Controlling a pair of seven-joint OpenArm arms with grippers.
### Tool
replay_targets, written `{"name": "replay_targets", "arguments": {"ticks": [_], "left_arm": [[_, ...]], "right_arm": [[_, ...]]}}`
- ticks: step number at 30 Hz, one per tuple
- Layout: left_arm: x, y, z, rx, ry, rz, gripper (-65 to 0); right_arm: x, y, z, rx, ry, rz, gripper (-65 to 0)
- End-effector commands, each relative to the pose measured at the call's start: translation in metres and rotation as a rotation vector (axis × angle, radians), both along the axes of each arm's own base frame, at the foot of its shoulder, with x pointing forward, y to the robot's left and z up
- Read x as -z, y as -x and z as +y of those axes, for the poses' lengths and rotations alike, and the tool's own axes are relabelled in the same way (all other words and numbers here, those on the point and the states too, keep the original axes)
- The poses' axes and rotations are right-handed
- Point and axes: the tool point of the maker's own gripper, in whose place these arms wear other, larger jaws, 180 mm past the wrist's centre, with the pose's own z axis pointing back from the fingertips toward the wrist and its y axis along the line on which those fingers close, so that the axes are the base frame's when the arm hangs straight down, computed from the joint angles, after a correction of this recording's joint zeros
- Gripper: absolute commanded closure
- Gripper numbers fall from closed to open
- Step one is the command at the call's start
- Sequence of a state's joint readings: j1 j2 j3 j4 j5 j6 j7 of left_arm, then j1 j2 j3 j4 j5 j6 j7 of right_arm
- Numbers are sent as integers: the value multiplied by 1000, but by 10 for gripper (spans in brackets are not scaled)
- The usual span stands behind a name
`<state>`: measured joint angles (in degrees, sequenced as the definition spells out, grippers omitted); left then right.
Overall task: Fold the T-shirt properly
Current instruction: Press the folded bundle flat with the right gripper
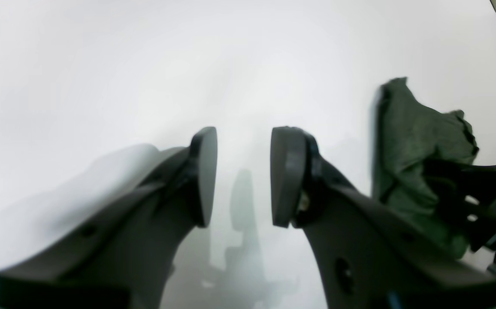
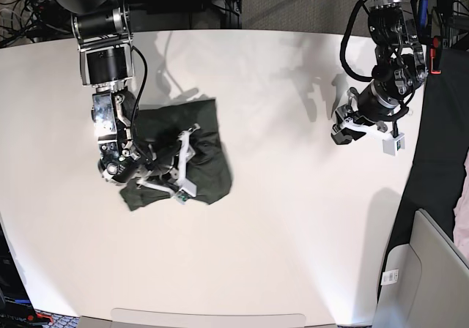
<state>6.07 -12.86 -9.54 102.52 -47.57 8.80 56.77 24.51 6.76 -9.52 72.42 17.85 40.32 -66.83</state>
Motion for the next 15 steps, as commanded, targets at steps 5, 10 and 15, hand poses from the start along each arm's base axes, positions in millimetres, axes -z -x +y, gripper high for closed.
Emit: {"name": "replay_targets", "arguments": {"ticks": [5, 10, 15], "left_arm": [[-9, -2, 3, 2, -6, -33, -209], [-14, -3, 2, 2, -12, -52, -209], [-40, 0, 13, -21, -43, -118, -209]], "right_arm": [[-2, -9, -31, 48, 116, -13, -238], [-21, -15, -25, 34, 111, -79, -238], [-63, -8, -5, -10, 59, -191, -238]]}}
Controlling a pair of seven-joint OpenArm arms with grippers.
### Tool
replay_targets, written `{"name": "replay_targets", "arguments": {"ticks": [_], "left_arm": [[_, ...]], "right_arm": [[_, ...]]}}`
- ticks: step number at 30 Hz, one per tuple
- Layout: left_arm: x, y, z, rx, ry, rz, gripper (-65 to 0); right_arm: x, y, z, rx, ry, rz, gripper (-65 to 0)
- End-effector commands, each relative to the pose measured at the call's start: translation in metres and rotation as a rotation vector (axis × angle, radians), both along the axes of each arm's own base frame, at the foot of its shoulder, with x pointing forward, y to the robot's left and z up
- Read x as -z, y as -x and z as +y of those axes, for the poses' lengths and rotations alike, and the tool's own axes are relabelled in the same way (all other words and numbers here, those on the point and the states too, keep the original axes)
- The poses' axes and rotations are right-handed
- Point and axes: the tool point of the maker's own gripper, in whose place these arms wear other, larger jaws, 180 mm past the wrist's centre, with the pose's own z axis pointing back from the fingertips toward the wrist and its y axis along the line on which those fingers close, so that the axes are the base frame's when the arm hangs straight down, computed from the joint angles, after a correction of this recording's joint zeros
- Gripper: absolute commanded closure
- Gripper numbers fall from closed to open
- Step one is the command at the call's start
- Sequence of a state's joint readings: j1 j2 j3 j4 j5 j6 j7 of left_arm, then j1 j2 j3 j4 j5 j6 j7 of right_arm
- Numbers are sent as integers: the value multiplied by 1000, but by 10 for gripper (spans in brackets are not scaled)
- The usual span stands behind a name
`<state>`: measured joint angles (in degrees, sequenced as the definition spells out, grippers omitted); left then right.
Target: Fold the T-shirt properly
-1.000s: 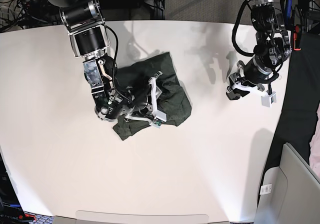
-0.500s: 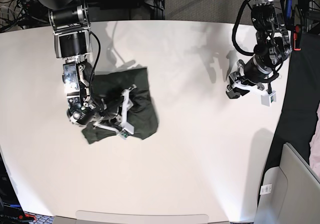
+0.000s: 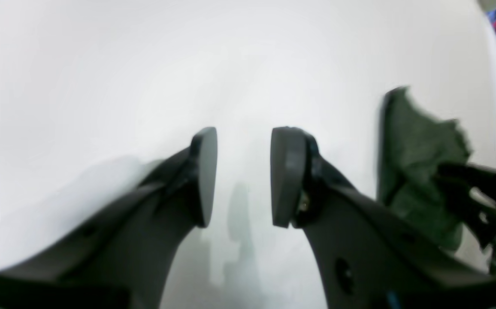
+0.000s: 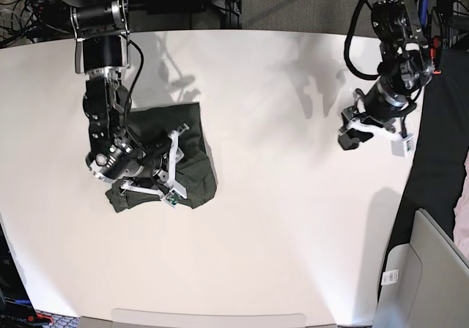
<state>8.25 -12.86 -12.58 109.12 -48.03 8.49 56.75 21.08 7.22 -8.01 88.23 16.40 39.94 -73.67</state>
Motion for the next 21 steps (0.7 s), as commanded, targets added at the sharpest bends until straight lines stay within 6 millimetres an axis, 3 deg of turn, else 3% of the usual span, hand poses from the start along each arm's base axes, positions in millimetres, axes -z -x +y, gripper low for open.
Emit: {"name": "replay_targets", "arguments": {"ticks": [1, 7, 10, 13, 15, 18, 21], "left_arm": [[-15, -2, 6, -8, -19, -47, -209], [-21, 24, 20, -45, -59, -46, -209], [-16, 42, 29, -65, -79, -16, -209], [-11, 59, 42, -99, -99, 17, -209], [-7, 69, 51, -121, -110, 40, -209], [0, 87, 61, -148, -126, 81, -209], [8, 102, 66, -160, -134, 122, -209]], "right_arm": [[-22, -6, 12, -14, -45, -65, -238], [-45, 43, 8, 6, -67, -162, -238], [-36, 77, 1, 26, -69, -140, -238], [-21, 102, -23, 89, -50, -87, -237], [-13, 114, -45, 137, -47, -53, -194], [-14, 128, -74, 203, -108, -24, -108], [-24, 138, -115, 288, -128, -33, -87]]}}
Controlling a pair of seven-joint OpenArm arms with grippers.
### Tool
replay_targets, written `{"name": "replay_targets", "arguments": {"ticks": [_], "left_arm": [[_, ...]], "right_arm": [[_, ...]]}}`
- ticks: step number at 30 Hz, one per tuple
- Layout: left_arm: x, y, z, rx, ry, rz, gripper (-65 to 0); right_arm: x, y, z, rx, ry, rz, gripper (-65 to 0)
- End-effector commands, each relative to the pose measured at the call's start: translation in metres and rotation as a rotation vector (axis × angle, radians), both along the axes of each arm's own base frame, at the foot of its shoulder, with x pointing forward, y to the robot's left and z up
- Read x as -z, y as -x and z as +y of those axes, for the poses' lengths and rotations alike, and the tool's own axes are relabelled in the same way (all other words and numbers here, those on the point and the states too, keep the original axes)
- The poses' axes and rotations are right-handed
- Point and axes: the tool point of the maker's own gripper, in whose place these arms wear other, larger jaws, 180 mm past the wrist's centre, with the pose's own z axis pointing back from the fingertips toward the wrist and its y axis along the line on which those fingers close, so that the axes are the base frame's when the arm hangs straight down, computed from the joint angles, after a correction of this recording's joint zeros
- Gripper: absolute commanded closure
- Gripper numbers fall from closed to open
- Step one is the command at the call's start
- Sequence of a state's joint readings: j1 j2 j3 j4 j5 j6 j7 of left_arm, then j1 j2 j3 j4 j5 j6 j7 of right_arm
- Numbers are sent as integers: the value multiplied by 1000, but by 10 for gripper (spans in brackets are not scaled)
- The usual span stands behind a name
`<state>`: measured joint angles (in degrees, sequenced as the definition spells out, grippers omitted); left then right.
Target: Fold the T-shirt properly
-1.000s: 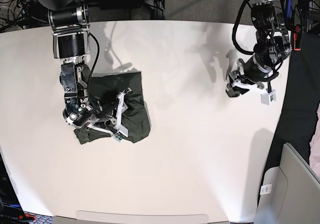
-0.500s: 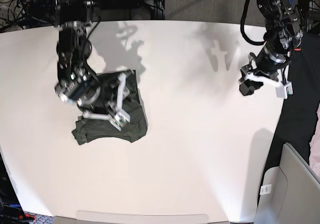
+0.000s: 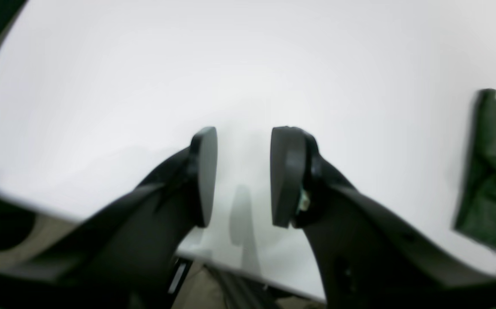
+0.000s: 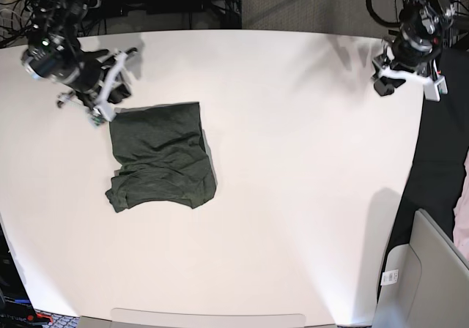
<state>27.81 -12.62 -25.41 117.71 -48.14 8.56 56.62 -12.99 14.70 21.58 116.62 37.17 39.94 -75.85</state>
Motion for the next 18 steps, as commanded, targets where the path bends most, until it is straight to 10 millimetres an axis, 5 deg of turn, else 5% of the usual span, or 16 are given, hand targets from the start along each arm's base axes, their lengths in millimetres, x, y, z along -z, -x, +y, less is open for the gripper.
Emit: {"name": "replay_targets", "arguments": {"ticks": [1, 9, 18], "left_arm": [[-6, 2, 3, 7, -21, -13, -209], [14, 58, 17, -22, -43, 134, -137], [25, 130, 26, -69, -8, 297, -122]], "right_arm": [[-15, -3, -20, 22, 30, -43, -87], [-20, 62, -107, 202, 135, 57, -86], [1, 176, -141, 296, 234, 345, -86]]}}
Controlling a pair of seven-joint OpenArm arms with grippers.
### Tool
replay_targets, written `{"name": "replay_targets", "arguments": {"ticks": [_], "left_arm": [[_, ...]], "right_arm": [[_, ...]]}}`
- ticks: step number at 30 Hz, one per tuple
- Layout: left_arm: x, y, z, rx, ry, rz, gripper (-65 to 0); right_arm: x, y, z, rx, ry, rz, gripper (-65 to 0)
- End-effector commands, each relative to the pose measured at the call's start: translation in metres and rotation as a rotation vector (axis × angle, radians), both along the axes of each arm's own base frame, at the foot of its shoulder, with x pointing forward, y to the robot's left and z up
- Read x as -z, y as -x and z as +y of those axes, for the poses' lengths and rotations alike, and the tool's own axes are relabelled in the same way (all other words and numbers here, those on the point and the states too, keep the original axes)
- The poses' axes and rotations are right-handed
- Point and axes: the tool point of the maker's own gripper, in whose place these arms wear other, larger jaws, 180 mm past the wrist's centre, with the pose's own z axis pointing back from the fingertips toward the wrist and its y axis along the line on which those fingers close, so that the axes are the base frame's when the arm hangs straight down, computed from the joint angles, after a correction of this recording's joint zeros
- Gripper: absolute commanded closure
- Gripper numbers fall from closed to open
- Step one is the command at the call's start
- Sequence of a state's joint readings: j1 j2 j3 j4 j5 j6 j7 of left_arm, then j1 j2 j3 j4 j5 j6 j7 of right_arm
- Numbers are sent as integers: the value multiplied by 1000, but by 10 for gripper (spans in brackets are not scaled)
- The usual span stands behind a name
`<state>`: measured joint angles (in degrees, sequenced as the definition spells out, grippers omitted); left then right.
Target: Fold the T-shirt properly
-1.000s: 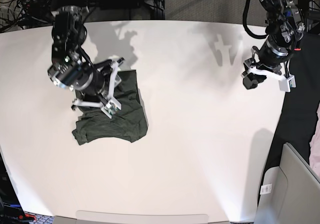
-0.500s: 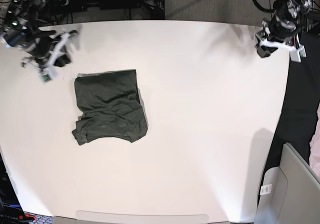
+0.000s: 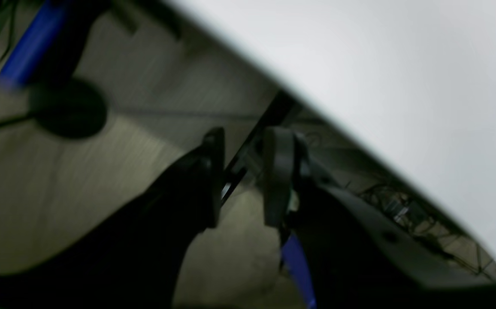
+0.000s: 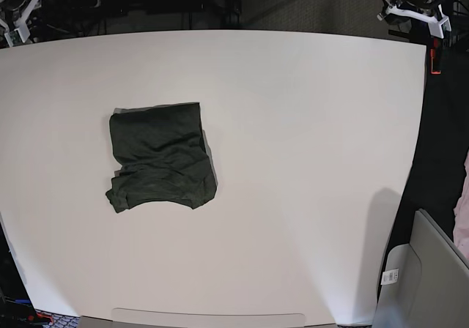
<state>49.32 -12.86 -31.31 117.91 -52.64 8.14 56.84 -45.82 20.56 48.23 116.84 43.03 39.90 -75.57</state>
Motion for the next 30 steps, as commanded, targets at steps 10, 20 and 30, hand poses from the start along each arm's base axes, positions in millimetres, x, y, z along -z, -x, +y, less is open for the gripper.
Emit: {"name": "replay_targets", "arguments": {"ticks": [10, 20, 30], "left_arm": [[35, 44, -45, 52, 178, 189, 0], [112, 38, -77, 162, 194, 355, 0], [170, 63, -76, 101, 209, 489, 0]], "right_arm": [[58, 84, -1, 94, 159, 321, -85], [167, 70, 80, -76, -7, 457, -85], [254, 75, 132, -72, -197, 464, -85]]}}
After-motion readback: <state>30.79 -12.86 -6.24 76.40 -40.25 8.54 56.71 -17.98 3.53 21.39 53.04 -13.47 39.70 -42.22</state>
